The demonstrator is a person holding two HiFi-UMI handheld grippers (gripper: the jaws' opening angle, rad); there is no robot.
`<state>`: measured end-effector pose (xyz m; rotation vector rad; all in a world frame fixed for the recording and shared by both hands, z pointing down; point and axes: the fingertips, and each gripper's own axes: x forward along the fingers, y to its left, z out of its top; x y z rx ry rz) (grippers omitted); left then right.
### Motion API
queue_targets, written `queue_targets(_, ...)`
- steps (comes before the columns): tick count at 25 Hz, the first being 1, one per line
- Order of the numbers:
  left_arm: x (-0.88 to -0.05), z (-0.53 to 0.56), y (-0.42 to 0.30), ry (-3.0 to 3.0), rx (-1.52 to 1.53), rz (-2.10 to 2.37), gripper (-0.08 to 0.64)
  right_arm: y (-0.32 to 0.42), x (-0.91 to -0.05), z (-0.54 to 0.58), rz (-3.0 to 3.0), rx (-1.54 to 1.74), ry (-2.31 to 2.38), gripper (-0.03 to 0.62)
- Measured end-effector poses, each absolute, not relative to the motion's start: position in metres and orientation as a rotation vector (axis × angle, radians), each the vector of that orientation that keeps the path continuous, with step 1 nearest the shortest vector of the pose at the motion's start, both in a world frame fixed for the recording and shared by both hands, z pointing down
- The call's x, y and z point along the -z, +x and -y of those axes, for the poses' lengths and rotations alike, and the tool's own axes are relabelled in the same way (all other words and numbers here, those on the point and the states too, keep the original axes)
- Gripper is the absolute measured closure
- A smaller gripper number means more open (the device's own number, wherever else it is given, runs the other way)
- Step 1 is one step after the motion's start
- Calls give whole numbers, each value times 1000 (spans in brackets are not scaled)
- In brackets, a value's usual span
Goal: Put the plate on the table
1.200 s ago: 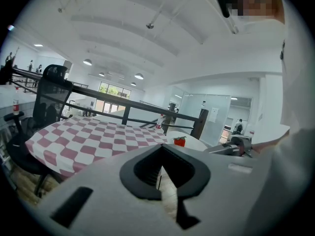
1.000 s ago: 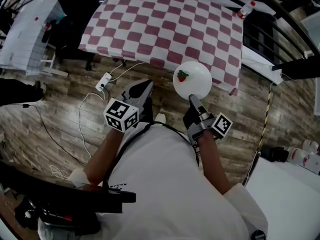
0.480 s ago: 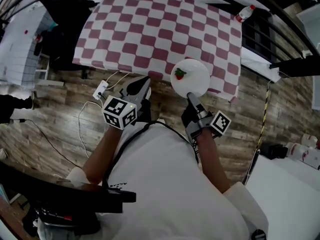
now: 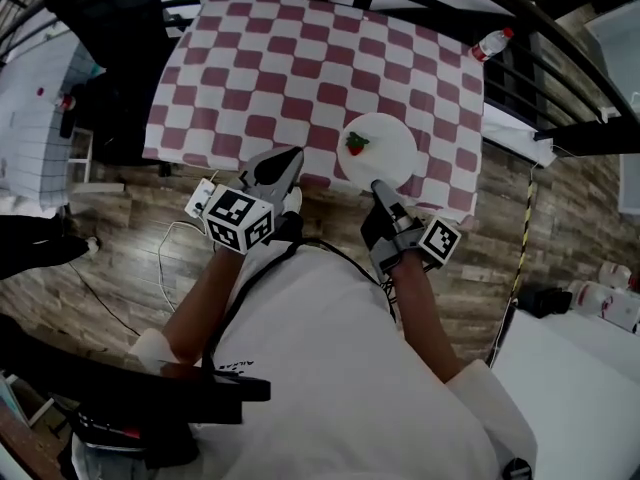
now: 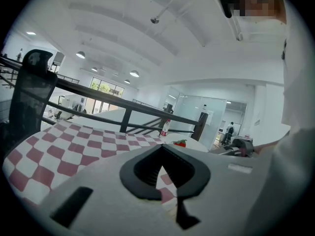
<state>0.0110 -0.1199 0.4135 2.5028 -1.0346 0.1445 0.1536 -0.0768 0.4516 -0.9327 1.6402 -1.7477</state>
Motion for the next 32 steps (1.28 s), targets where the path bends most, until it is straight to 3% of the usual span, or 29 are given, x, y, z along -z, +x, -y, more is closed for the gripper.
queue_targets(17, -419, 243, -32, 2572, -185, 858, 555, 122, -447, 188, -1543, 1634, -1012, 571)
queue_targets(32, -444, 278, -62, 2509, -173, 910, 555, 94, -463, 244, -1586, 1679, -969, 571)
